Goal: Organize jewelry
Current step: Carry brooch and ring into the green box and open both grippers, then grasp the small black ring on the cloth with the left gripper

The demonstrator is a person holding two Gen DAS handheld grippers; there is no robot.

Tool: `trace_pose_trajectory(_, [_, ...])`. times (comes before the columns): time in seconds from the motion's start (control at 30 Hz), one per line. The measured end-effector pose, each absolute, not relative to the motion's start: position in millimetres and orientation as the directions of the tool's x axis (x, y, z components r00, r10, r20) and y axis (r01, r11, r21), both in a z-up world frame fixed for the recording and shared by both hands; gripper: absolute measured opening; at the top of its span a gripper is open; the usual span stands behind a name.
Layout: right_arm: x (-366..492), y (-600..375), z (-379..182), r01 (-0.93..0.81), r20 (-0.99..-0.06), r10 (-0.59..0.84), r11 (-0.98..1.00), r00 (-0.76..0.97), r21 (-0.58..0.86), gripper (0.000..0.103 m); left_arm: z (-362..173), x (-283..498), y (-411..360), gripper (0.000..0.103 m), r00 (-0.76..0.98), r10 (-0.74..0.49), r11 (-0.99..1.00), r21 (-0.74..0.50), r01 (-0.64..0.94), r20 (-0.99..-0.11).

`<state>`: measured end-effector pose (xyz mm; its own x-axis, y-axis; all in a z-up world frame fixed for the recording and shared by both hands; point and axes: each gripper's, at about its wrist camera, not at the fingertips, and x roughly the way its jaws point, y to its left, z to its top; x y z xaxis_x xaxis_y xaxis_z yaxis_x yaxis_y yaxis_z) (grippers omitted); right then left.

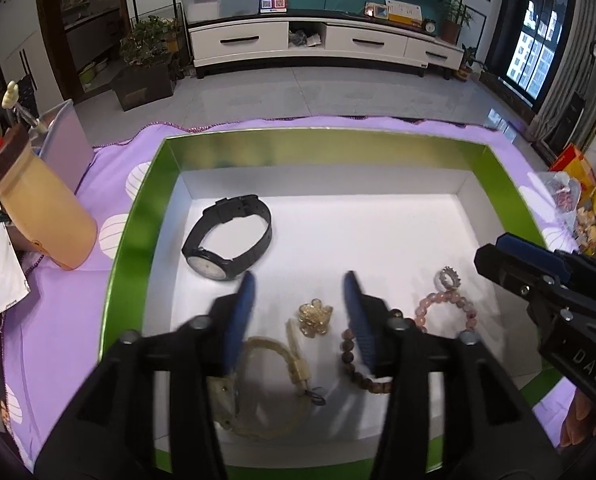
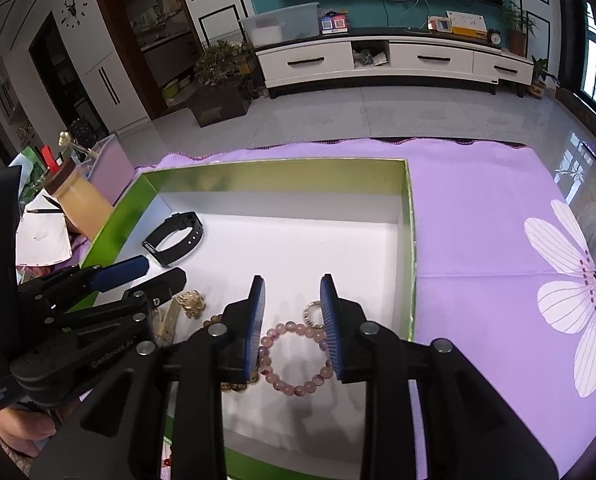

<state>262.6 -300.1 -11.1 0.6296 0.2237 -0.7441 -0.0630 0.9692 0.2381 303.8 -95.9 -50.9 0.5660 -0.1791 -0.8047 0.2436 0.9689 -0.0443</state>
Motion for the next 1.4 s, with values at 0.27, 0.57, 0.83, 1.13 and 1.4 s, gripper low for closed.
trace_pose_trajectory(0.27, [222, -303, 14, -0.112, -0.699, 0.243, 0.967, 0.672, 0.228, 0.028, -29, 279, -72, 0.075, 0.590, -0.194, 0.973, -0.076, 0.220, -0.783])
trace_pose_trajectory(0.57, [156, -303, 34, -0.162, -0.680, 0.278, 0.959, 0.678, 0.231, 0.040, -8, 220, -36, 0.086, 0.603, -0.197, 0.975, -0.089, 0.204, -0.773])
trace_pose_trajectory(0.83, [100, -298, 32, -0.196, -0.691, 0.292, 0.956, 0.661, 0.216, 0.045, 1, 162, 20, 0.087, 0.629, -0.192, 0.980, -0.110, 0.167, -0.753])
trace_pose_trajectory(1.13, [58, -275, 2, -0.246, -0.731, 0.323, 0.945, 0.601, 0.215, 0.045, -41, 111, 59, 0.087, 0.590, -0.150, 0.989, -0.122, 0.087, -0.794])
trace_pose_trajectory(1.4, [59, -267, -39, -0.208, -0.785, 0.268, 0.961, 0.558, 0.179, 0.045, -80, 105, 54, 0.087, 0.554, -0.143, 0.989, -0.134, 0.057, -0.820])
